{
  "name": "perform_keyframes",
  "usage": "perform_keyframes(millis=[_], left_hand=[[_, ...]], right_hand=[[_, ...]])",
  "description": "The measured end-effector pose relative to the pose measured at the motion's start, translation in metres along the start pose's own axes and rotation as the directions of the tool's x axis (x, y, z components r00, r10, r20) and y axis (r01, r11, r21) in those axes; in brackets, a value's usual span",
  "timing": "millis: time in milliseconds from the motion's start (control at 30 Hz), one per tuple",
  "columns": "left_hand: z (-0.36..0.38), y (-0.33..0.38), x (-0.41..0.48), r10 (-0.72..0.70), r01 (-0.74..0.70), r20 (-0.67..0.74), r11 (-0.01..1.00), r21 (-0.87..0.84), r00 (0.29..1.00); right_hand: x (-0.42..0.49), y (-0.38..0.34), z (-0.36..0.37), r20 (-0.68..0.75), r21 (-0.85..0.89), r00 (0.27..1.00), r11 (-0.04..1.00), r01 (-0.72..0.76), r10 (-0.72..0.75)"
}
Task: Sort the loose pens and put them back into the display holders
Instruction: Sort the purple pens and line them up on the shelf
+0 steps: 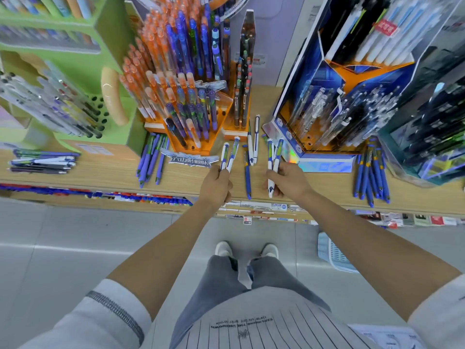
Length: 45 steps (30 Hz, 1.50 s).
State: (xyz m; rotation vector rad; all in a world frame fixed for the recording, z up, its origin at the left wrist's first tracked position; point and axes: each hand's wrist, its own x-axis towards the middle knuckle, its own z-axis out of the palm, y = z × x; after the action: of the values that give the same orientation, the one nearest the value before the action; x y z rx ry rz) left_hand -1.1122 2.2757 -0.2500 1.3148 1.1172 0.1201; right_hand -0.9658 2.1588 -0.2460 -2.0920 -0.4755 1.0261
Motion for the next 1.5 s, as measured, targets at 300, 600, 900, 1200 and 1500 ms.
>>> perform_keyframes(millis=[300, 600, 900, 1200, 1500], left_hand=[[0.044, -0.010, -0.020, 0.268, -0.275, 0.079, 0.957, 0.089, 0.960], [0.193, -0.016, -0.070, 0.374, -0.409, 0.192, 0.892, 0.193, 0.907], [0.373, -0.008, -0.129, 0.433, -0.483, 0.256, 0.855, 0.185, 0.864], [0.472, 0.028, -0.113, 0.410, -0.519, 0.387, 0.822, 0.237, 0.826], [0.529, 0.059, -0.071, 0.340, -0.474, 0.427, 0.841, 0.260, 0.838]], right_hand=[[-0.051, 0.032, -0.033, -0.002, 0.186, 0.997, 0.979, 0.083, -0.084], [-0.115, 0.134, -0.150, -0.147, 0.215, 0.988, 0.973, 0.088, -0.057], [-0.180, 0.229, -0.293, -0.268, 0.195, 0.963, 0.977, 0.089, -0.034], [-0.160, 0.275, -0.379, -0.415, 0.230, 0.910, 0.969, 0.095, 0.009], [-0.104, 0.280, -0.431, -0.449, 0.152, 0.893, 0.988, 0.029, 0.042]])
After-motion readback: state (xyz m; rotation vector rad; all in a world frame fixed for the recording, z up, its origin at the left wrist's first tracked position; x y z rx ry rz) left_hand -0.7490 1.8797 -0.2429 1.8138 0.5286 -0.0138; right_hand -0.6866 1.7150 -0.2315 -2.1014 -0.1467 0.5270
